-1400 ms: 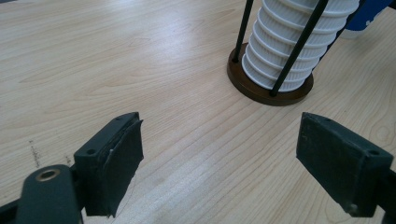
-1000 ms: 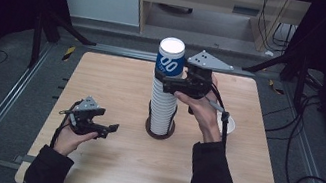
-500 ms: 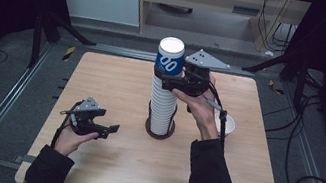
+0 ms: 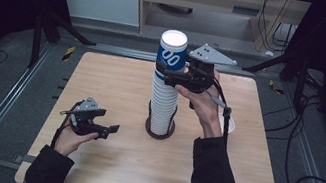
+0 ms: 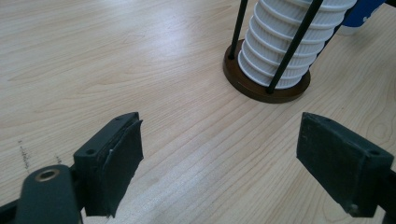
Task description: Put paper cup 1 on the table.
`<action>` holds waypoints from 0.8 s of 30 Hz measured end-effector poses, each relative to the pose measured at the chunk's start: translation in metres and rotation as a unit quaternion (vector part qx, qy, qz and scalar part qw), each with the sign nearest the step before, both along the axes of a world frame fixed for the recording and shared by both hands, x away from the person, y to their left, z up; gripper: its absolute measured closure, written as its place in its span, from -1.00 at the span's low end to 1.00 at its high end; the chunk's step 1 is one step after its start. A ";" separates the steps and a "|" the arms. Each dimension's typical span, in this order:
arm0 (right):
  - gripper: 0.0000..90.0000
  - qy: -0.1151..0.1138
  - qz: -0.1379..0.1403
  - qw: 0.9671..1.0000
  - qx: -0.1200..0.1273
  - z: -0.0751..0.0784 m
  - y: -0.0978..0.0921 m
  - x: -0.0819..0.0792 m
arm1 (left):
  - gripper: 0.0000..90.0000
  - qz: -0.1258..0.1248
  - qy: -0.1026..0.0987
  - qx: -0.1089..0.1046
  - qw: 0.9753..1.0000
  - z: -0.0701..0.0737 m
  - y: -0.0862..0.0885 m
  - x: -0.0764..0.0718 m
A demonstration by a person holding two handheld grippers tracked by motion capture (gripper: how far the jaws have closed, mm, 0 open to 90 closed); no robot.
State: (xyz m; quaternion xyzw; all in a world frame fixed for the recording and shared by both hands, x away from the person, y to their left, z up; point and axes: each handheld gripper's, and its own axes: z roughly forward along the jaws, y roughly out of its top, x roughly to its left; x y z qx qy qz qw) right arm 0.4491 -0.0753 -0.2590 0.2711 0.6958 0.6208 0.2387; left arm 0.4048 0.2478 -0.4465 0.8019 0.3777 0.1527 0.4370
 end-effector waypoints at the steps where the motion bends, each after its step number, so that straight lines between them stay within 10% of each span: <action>1: -0.56 -0.002 0.000 1.000 0.001 0.002 0.000 0.000 | -0.69 0.000 0.000 0.000 1.000 0.000 0.000 0.000; 24: -0.55 -0.053 -0.013 0.998 0.039 0.051 -0.012 -0.017 | -0.69 0.000 -0.002 -0.003 1.000 0.001 0.000 -0.001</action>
